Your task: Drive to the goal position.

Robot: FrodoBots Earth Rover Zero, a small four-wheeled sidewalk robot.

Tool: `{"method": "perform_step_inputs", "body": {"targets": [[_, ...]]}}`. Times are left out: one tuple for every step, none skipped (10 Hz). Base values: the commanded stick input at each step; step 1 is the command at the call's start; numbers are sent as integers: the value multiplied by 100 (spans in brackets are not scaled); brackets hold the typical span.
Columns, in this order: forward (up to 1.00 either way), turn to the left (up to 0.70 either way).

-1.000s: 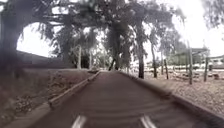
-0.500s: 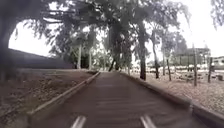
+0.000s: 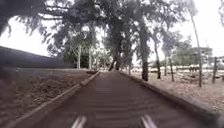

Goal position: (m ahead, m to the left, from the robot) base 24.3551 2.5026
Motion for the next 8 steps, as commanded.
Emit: {"method": "perform_step_inputs", "body": {"targets": [[100, 0], [100, 0], [100, 0], [100, 0], [100, 0], [100, 0], [100, 3], [100, 13]]}}
